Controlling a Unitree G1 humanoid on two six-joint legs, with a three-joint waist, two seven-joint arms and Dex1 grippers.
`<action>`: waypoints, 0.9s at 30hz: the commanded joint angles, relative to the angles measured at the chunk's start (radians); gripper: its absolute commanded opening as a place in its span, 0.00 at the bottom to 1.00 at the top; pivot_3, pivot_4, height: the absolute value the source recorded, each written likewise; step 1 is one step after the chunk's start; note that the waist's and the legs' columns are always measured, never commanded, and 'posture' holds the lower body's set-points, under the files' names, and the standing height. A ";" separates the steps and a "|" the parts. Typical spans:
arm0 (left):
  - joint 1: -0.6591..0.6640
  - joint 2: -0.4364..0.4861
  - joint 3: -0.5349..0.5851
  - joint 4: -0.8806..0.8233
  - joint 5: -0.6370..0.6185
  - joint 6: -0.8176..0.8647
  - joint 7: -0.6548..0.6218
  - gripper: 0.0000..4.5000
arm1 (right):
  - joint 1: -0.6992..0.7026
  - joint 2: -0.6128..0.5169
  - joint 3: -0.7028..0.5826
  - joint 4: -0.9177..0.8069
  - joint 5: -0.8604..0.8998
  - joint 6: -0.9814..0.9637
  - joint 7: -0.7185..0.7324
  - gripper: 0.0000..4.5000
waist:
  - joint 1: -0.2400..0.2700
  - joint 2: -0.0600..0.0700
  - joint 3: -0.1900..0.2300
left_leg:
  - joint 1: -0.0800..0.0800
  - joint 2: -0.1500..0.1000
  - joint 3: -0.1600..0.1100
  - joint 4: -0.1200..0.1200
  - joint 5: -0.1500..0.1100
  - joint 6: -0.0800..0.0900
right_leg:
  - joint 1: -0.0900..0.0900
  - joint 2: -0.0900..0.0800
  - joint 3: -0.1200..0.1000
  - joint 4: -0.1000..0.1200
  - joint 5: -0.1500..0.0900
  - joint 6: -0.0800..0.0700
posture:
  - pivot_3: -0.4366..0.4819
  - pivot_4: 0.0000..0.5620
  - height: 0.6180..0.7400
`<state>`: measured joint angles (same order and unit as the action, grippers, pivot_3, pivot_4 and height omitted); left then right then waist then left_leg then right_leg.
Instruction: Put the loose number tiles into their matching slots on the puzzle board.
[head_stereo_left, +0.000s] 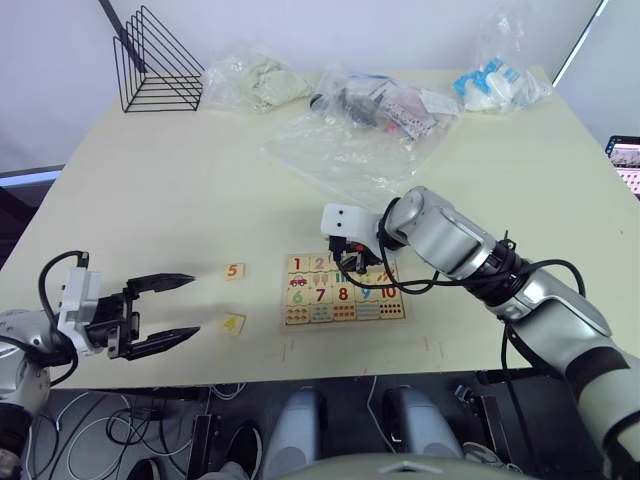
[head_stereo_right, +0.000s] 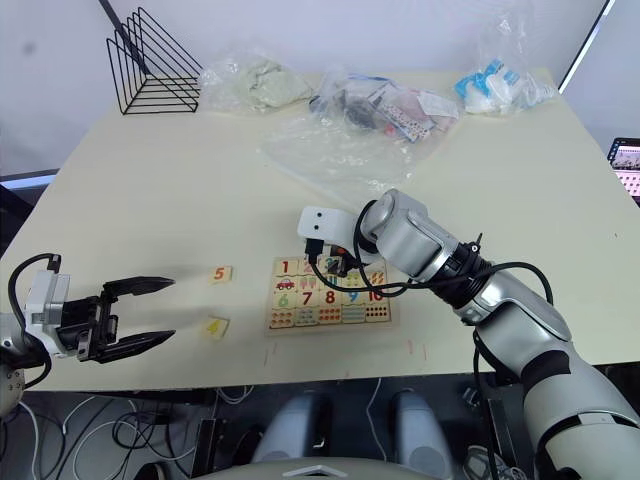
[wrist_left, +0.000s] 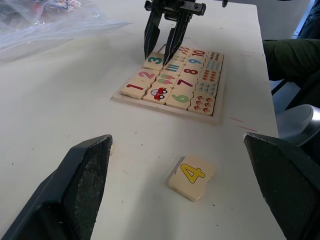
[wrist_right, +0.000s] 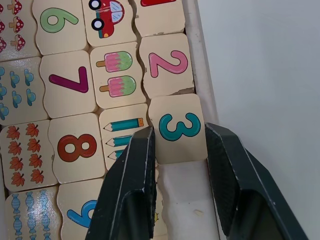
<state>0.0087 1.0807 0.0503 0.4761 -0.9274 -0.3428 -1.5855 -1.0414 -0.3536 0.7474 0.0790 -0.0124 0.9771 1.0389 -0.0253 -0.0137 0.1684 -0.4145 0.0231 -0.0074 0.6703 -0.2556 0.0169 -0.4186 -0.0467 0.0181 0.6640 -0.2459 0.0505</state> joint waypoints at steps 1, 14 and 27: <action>0.001 0.012 0.016 -0.002 -0.008 -0.017 -0.029 1.00 | -0.017 -0.002 -0.004 -0.029 -0.006 -0.007 0.007 0.52 | -0.002 0.000 0.000 | 0.000 0.000 0.000 0.000 0.000 0.000 | 0.000 0.000 0.000 0.000 0.000 0.000 | 0.48 0.27 1.00; -0.014 0.004 0.009 -0.003 -0.001 -0.010 -0.029 1.00 | -0.025 -0.021 -0.067 -0.025 0.022 -0.045 0.038 0.72 | -0.014 0.000 0.000 | 0.000 0.000 0.000 0.000 0.000 0.000 | 0.000 0.000 0.000 0.000 0.000 0.000 | 0.48 0.27 1.00; -0.014 -0.003 0.012 -0.012 0.001 -0.006 -0.029 1.00 | 0.112 -0.015 -0.223 -0.053 0.084 -0.223 -0.017 0.10 | -0.014 0.000 0.000 | 0.000 0.000 0.000 0.000 0.000 0.000 | 0.000 0.000 0.000 0.000 0.000 0.000 | 0.48 0.27 1.00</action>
<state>0.0014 1.0750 0.0483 0.4749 -0.9259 -0.3429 -1.5856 -0.9446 -0.3730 0.5786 0.0557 0.0578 0.8076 1.0404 -0.0393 -0.0138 0.1683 -0.4146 0.0231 -0.0078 0.6701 -0.2556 0.0169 -0.4184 -0.0470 0.0181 0.6640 -0.2458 0.0506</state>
